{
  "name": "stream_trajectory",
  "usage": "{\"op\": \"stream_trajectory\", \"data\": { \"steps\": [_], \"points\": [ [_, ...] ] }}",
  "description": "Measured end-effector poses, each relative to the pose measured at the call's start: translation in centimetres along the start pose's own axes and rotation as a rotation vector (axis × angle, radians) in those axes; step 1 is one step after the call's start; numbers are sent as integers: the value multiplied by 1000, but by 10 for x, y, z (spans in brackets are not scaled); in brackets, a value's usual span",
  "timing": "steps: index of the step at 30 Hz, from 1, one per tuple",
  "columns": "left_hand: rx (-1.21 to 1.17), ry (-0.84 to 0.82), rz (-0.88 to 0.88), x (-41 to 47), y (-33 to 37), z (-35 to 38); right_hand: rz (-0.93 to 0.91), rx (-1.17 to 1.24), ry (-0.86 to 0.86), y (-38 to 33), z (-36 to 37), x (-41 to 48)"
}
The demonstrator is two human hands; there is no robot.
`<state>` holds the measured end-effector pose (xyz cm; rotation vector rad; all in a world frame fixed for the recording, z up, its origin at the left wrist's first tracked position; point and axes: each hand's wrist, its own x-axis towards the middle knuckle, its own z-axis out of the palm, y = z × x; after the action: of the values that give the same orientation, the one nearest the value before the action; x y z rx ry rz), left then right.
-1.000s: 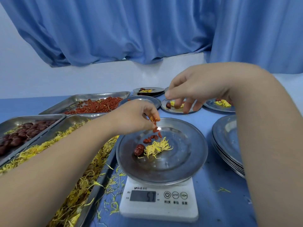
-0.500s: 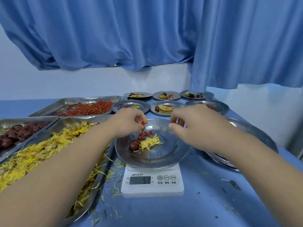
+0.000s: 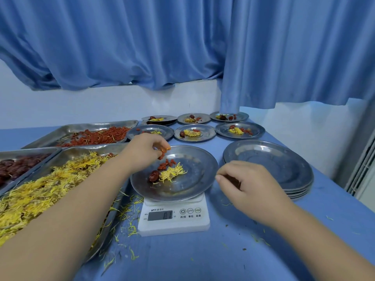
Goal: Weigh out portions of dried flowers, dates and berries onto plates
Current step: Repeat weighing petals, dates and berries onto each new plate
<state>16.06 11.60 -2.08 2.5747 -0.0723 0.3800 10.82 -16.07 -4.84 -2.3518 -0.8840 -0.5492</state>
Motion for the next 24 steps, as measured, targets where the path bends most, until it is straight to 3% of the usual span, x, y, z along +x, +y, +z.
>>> {"op": "stream_trajectory", "data": {
  "steps": [6,14,24],
  "points": [
    [11,64,-10,-1,6,4,-11,25,-54,-1,6,0],
    [-53,-49,-30,-9,11,-2,11,59,-41,4,10,0],
    [-435,-29,-130,-31,10,-10,-2,95,-7,9,16,-2]
  ]
}}
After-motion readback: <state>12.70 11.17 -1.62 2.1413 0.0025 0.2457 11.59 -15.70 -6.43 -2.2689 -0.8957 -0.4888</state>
